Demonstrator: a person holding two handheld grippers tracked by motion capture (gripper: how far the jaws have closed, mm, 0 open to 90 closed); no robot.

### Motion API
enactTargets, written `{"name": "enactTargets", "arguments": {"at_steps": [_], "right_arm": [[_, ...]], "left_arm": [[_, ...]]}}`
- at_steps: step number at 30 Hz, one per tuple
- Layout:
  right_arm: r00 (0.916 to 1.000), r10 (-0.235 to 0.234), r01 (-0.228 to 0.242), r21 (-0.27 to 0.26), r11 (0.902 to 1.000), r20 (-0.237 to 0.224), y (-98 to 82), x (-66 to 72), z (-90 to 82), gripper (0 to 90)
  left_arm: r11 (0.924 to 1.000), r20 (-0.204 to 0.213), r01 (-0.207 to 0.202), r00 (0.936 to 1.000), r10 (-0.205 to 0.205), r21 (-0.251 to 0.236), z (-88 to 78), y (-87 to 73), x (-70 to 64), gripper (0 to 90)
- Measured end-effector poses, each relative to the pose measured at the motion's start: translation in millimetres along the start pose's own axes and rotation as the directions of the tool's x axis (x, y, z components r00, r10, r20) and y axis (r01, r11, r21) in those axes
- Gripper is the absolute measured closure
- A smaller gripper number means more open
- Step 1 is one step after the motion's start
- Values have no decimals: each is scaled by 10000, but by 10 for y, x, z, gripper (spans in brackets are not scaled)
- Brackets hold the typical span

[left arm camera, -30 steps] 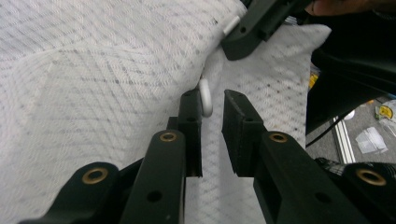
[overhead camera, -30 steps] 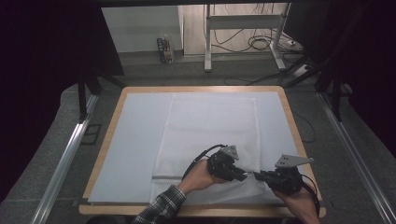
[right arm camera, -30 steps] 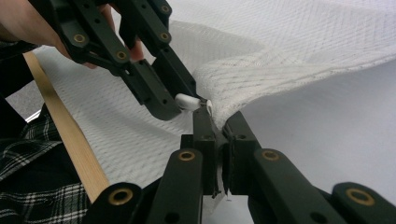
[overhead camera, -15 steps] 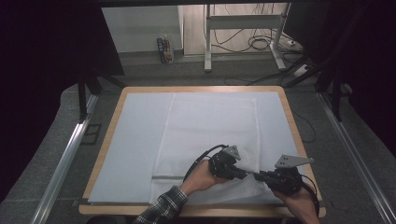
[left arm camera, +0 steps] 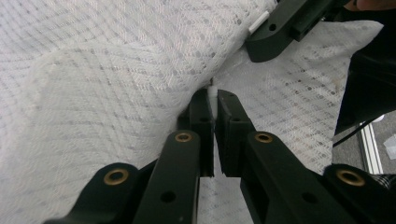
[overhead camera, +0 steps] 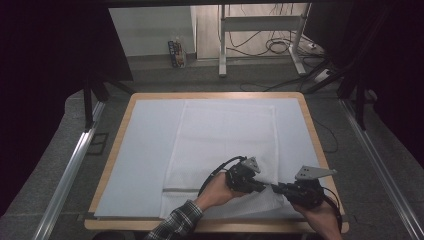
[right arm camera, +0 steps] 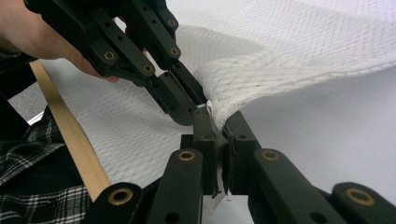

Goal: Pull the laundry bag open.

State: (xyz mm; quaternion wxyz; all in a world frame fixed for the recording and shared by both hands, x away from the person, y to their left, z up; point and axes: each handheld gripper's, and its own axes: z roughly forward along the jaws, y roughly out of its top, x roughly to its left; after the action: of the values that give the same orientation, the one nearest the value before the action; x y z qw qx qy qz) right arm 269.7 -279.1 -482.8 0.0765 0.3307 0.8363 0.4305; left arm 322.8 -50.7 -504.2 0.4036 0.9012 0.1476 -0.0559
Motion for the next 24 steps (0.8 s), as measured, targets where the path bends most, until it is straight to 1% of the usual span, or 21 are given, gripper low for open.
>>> {"name": "enactTargets", "arguments": {"at_steps": [2, 4, 5, 8, 10, 11, 12, 13, 16, 17, 20, 23, 24], "right_arm": [[10000, -41, 41, 53, 10000, 76, 2, 2, -2, 846], [9997, 16, -19, 126, 9999, 228, 0, 7, -7, 849], [9995, 0, -5, 147, 9999, 309, -2, 6, -6, 851], [9987, 60, -74, 285, 9996, 503, -8, 11, 8, 855], [9983, 64, -88, 420, 9991, 575, -10, 13, 15, 856], [9979, 125, -153, 436, 9989, 631, -15, 14, 17, 856], [9981, 151, -180, 474, 9987, 596, -18, 10, 18, 857], [9975, 177, -210, 478, 9986, 683, -21, 10, 20, 857], [9960, 184, -229, 502, 9985, 876, -30, -6, 3, 858], [9956, 250, -294, 481, 9984, 901, -35, -14, -6, 857], [9965, 203, -240, 449, 9987, 817, -46, -21, -8, 857], [9966, 96, -135, 480, 9988, 820, -37, 0, 3, 856], [9967, 88, -127, 480, 9988, 805, -40, -1, 3, 856]], "left_arm": [[10000, 82, 30, 10000, -30, -31, -10, -12, 8, 871], [9999, 256, 121, 9996, -119, -75, -20, -32, 21, 873], [10000, 295, 87, 9995, -88, 20, -30, -39, 29, 873], [10000, 338, 45, 9994, -47, 86, -53, -60, 22, 875], [9999, 265, -35, 9996, 33, 107, -73, -73, 8, 875], [9999, 313, -28, 9995, 24, 118, -84, -81, 8, 875], [9999, 273, -2, 9996, -1, 120, -93, -90, 7, 876], [9998, 197, -23, 9998, 19, 174, -101, -100, 7, 876], [9996, 65, 124, 9999, -126, 262, -131, -157, 31, 876], [9996, 123, 180, 9998, -182, 207, -142, -180, 43, 876], [9996, 161, 231, 9996, -233, 138, -171, -221, 53, 876], [9999, 49, 80, 10000, -81, 67, -179, -239, 37, 875], [9999, 72, 95, 9999, -95, 50, -181, -243, 33, 875]]}}
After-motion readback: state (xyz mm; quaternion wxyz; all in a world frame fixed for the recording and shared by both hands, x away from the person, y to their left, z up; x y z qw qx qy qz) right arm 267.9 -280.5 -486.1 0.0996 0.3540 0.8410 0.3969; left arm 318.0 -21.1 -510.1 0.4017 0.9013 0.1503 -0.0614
